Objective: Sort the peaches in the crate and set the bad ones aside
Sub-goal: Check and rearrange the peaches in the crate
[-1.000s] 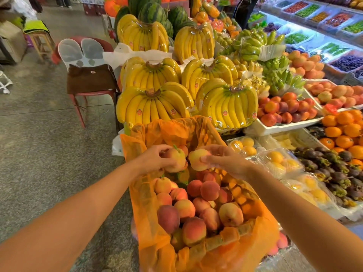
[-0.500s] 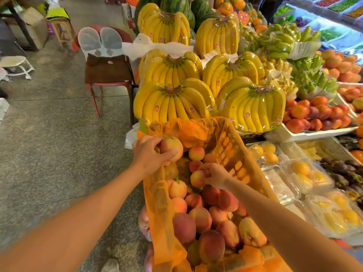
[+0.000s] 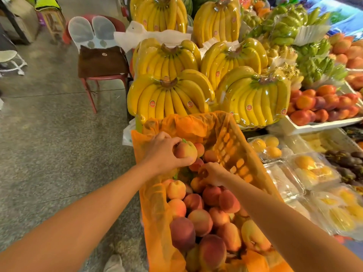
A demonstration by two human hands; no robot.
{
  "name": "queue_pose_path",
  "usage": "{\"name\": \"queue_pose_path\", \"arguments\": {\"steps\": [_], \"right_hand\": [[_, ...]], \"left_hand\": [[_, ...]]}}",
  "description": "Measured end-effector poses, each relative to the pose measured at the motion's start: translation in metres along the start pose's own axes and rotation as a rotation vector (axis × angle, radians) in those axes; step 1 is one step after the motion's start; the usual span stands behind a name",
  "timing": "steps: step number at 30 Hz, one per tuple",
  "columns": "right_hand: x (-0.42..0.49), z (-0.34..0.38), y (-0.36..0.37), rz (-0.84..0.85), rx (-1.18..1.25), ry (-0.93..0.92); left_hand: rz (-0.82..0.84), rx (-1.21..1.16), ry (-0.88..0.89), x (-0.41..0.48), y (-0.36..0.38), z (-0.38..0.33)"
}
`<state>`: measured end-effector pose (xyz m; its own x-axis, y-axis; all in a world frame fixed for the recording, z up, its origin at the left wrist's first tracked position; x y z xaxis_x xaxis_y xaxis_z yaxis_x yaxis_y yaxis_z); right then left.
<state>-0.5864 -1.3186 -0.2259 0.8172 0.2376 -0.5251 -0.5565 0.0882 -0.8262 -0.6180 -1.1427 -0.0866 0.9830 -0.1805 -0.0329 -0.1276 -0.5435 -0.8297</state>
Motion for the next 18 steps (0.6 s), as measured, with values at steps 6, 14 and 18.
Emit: {"name": "queue_pose_path", "arguments": {"steps": [6, 14, 18], "right_hand": [[-0.039, -0.004, -0.072, -0.187, 0.287, -0.137], [-0.087, -0.042, -0.116, -0.377, 0.572, -0.198], [-0.099, -0.055, -0.126, -0.610, 0.469, -0.228]], "left_hand": [[0.240, 0.150, 0.022, 0.027, 0.046, -0.019], [0.445, 0.398, -0.103, 0.041, 0.106, 0.013], [0.470, 0.450, -0.138, 0.041, 0.124, 0.021]]}}
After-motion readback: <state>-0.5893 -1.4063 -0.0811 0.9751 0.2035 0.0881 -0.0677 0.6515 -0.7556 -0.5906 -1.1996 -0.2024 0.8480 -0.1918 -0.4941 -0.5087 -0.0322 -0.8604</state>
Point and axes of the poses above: each hand's wrist, its own x-axis towards the middle knuckle, its own y-axis out of the palm, z = x × y, the point moved 9 cm from there along x, towards the middle knuckle, and after that the axes turned 6 degrees about y, right-handed, at the moved point
